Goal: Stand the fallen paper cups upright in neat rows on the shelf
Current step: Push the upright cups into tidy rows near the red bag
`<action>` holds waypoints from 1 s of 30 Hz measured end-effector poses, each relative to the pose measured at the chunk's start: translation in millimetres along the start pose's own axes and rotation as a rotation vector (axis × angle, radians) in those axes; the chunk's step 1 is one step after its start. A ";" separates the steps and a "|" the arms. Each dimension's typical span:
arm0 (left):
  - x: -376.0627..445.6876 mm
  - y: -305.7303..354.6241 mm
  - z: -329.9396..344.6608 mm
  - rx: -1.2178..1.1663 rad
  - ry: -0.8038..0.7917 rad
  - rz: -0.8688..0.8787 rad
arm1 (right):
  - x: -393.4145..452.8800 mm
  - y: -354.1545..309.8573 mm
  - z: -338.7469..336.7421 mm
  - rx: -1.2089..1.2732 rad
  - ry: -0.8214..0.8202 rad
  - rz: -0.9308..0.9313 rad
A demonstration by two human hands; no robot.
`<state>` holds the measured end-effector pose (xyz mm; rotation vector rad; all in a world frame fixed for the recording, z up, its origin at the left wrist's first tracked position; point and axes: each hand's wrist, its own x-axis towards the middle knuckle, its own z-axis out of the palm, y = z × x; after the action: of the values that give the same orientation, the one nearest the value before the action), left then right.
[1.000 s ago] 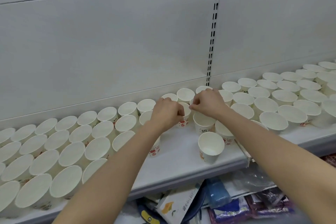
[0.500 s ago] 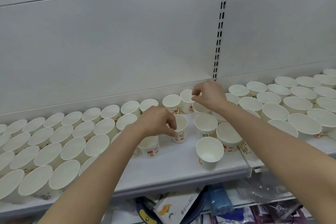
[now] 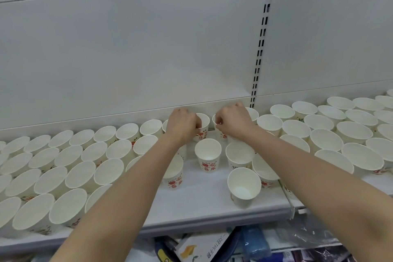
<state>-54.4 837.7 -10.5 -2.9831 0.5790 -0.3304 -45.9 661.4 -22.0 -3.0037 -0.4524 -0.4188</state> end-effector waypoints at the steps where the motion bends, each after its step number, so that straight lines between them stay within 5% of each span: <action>1: 0.2 -1.8 1.1 -0.003 -0.005 0.000 | 0.3 -0.6 1.6 0.003 0.010 -0.001; 7: 3.0 -3.2 6.4 -0.059 -0.013 0.020 | -1.7 -4.3 4.1 0.102 0.031 0.012; 14: -31.7 7.2 -23.3 -0.421 0.168 0.031 | -17.4 20.1 -25.0 0.249 0.146 0.043; 17: -63.1 18.3 -30.9 -0.520 0.090 0.056 | -36.7 25.1 -35.1 0.216 0.113 0.054; 30: -74.2 41.9 -9.2 -0.215 -0.103 -0.086 | -56.2 7.8 -26.1 -0.067 -0.053 0.298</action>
<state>-138.7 826.7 -21.1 -3.2144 0.5060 -0.1254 -101.9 635.3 -12.8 -3.0821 0.0092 -0.3355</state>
